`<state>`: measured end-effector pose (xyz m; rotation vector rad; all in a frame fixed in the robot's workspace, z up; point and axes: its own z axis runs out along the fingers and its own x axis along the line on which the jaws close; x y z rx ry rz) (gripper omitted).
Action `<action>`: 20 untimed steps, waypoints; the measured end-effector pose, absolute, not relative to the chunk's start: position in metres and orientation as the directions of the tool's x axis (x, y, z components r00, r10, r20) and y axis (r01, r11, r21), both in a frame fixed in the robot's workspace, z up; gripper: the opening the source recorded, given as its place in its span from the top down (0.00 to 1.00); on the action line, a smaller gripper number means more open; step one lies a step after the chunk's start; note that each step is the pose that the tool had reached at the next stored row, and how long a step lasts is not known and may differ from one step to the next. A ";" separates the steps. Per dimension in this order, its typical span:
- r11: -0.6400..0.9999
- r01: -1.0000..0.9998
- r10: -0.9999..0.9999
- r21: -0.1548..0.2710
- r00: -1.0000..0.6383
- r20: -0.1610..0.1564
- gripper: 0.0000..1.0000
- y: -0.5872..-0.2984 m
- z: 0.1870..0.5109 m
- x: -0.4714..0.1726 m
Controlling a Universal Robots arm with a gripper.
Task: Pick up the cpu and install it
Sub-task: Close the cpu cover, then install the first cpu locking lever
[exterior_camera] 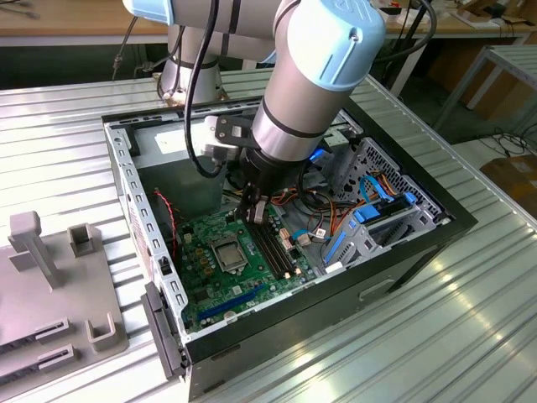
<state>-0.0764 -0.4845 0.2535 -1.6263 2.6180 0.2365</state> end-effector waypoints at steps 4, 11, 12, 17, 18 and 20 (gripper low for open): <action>0.424 -0.900 -0.892 0.103 -0.434 -0.123 0.87 -0.490 0.254 -0.082; 0.412 -0.905 -0.898 0.103 -0.423 -0.123 0.87 -0.494 0.254 -0.092; 0.412 -0.906 -0.898 0.103 -0.422 -0.123 0.87 -0.494 0.254 -0.092; 0.410 -0.906 -0.899 0.103 -0.421 -0.123 0.87 -0.494 0.254 -0.092; 0.410 -0.906 -0.899 0.103 -0.421 -0.123 0.87 -0.494 0.254 -0.092; 0.410 -0.906 -0.899 0.103 -0.420 -0.123 0.87 -0.494 0.254 -0.092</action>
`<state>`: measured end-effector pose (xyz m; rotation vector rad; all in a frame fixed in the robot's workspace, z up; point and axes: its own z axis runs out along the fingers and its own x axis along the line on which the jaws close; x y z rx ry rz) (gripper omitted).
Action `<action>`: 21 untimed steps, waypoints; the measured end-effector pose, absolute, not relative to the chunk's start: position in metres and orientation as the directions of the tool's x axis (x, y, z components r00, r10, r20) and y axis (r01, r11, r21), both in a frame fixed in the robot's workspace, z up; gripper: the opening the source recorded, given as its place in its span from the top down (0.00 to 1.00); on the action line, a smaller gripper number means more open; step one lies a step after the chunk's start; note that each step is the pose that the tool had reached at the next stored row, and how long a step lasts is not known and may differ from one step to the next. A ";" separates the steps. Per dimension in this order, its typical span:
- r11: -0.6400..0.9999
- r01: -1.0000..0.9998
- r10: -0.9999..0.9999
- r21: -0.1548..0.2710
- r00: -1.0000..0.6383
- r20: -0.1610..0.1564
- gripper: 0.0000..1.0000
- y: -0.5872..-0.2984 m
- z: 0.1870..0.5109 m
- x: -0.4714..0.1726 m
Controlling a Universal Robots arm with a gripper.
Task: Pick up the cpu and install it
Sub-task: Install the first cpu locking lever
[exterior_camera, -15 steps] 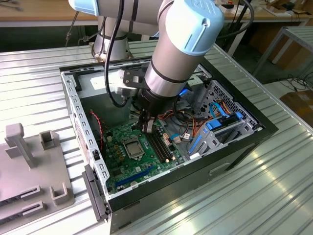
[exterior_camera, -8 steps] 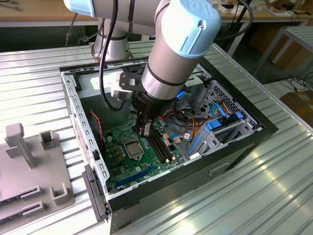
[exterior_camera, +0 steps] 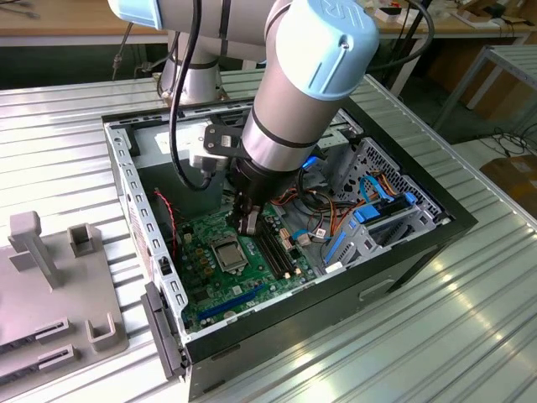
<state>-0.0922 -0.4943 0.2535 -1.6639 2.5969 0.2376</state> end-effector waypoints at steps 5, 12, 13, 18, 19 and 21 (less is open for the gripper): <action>0.409 -0.907 -0.899 0.103 -0.420 -0.123 0.87 -0.494 0.254 -0.092; 0.296 -0.950 -0.944 0.103 -0.307 -0.123 0.87 -0.494 0.253 -0.092; 0.282 -0.954 -0.948 0.103 -0.294 -0.123 0.87 -0.494 0.253 -0.090; 0.273 -0.957 -0.951 0.103 -0.284 -0.123 0.87 -0.487 0.250 -0.068; 0.272 -0.957 -0.951 0.103 -0.284 -0.123 0.87 -0.485 0.249 -0.062; 0.271 -0.957 -0.951 0.103 -0.283 -0.123 0.87 -0.485 0.249 -0.057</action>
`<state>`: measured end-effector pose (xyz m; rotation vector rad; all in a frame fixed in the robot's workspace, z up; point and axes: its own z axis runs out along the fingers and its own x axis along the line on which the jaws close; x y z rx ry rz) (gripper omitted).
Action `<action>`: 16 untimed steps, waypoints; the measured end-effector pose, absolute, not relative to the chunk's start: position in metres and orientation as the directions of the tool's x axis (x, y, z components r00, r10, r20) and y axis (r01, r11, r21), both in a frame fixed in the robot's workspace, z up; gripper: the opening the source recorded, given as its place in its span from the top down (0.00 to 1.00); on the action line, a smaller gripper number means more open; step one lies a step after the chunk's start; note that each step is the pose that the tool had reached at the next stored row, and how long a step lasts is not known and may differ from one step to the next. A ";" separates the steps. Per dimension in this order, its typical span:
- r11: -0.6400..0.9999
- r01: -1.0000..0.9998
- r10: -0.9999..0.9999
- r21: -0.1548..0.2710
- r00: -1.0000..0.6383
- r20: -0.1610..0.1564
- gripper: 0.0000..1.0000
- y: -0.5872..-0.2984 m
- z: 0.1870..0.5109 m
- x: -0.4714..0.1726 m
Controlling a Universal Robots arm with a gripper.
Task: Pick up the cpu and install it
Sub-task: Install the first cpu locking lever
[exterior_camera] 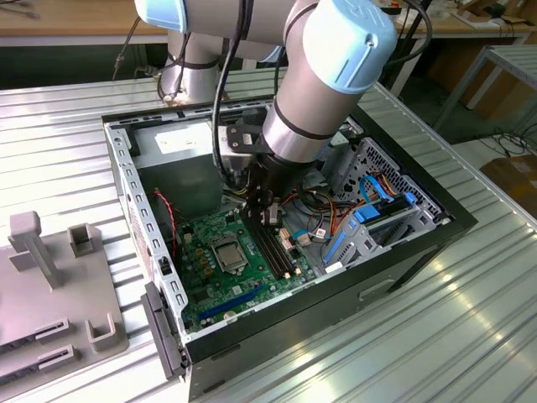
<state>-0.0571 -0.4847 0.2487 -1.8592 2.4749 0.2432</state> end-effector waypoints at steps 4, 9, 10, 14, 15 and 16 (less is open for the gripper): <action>0.216 -0.971 -0.966 0.103 -0.228 -0.123 0.87 -0.484 0.248 -0.054; 0.131 -0.986 -0.982 0.103 -0.143 -0.123 0.87 -0.482 0.248 -0.053; 0.131 -0.986 -0.982 0.103 -0.143 -0.123 0.87 -0.480 0.248 -0.053; 0.127 -0.987 -0.983 0.103 -0.140 -0.123 0.87 -0.475 0.248 -0.052; 0.125 -0.987 -0.983 0.103 -0.137 -0.123 0.87 -0.474 0.248 -0.051; 0.121 -0.987 -0.984 0.103 -0.133 -0.123 0.87 -0.472 0.248 -0.051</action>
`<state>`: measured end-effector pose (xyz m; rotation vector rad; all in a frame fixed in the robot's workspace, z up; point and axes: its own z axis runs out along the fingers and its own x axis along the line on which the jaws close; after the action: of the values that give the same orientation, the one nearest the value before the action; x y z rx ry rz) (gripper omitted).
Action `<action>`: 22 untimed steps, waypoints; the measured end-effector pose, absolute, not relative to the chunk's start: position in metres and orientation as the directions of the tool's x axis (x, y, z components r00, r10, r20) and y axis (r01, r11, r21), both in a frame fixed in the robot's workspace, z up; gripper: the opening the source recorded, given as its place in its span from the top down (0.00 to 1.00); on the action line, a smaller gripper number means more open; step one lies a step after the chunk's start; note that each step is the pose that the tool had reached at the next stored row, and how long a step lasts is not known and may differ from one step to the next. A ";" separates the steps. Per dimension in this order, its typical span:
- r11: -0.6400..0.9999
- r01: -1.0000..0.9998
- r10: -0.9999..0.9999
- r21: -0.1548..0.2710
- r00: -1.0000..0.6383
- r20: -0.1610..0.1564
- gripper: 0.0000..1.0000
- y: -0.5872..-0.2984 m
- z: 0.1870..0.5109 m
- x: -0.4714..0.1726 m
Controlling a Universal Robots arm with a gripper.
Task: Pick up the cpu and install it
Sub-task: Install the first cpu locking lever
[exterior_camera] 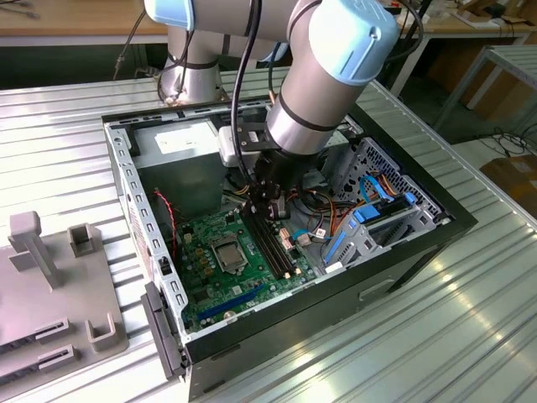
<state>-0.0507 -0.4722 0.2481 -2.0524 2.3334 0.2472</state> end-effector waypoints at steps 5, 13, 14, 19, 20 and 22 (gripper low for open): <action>0.118 -0.988 -0.984 0.103 -0.130 -0.122 0.87 -0.465 0.248 -0.048; 0.094 -0.990 -0.987 0.103 -0.106 -0.122 0.87 -0.454 0.248 -0.048; 0.084 -0.991 -0.988 0.103 -0.097 -0.122 0.87 -0.452 0.248 -0.048; 0.065 -0.993 -0.990 0.103 -0.077 -0.122 0.87 -0.448 0.248 -0.048; 0.064 -0.993 -0.990 0.103 -0.076 -0.122 0.87 -0.447 0.248 -0.048; 0.063 -0.993 -0.990 0.103 -0.076 -0.122 0.87 -0.447 0.248 -0.049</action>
<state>-0.0486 -0.4473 0.2481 -2.1224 2.2770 0.2487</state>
